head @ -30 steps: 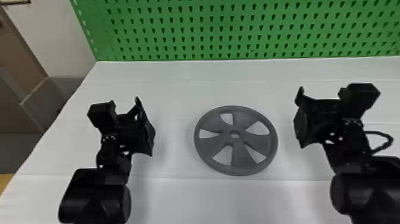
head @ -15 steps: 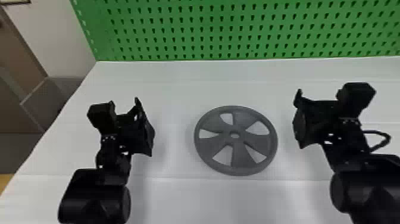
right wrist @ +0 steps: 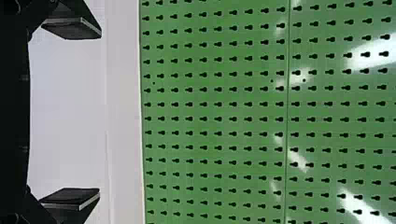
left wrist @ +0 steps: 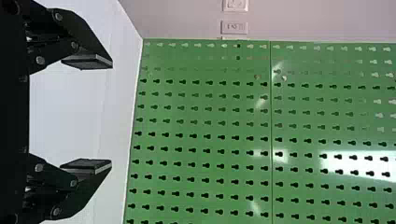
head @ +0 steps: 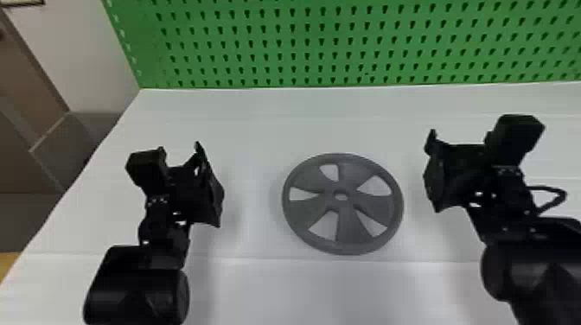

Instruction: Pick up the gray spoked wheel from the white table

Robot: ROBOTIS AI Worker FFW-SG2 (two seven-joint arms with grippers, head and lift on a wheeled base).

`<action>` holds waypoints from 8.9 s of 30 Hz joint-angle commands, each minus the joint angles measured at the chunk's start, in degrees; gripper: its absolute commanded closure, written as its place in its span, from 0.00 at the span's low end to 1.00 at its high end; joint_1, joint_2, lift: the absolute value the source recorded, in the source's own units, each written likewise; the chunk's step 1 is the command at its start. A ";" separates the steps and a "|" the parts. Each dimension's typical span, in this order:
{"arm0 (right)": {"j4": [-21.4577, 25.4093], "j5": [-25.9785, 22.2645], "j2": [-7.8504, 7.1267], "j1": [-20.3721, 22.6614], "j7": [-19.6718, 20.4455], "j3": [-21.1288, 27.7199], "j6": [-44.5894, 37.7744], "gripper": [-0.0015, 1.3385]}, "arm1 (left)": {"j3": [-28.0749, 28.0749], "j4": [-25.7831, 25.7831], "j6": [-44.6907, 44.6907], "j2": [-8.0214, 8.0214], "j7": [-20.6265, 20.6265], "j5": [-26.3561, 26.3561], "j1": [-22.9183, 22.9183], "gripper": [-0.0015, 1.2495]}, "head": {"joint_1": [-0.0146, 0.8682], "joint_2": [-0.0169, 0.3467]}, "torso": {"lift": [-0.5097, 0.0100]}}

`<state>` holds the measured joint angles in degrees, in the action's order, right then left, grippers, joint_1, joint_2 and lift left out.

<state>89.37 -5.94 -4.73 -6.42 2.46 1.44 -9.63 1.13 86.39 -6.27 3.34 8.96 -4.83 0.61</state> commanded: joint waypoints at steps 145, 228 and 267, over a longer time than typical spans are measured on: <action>-43.93 -20.95 -3.36 -48.25 14.33 -9.97 -80.45 0.08 | -0.69 0.62 -1.12 0.44 0.35 4.92 -0.70 0.40 | 0.90 0.37 | 0.85; -27.23 -97.59 0.60 -28.74 87.55 -8.65 -36.86 0.08 | -0.25 3.61 -0.41 4.31 2.73 2.81 1.23 0.40 | 0.90 0.38 | 0.85; -14.93 -93.11 3.15 -14.76 87.55 -3.29 -33.00 0.08 | -1.83 2.99 -0.33 4.31 3.78 3.16 0.62 0.40 | 0.90 0.38 | 0.85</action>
<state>74.43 -99.35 -2.28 -21.74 90.00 -2.30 -42.32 -0.44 89.58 -6.59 7.65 12.75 -1.66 1.33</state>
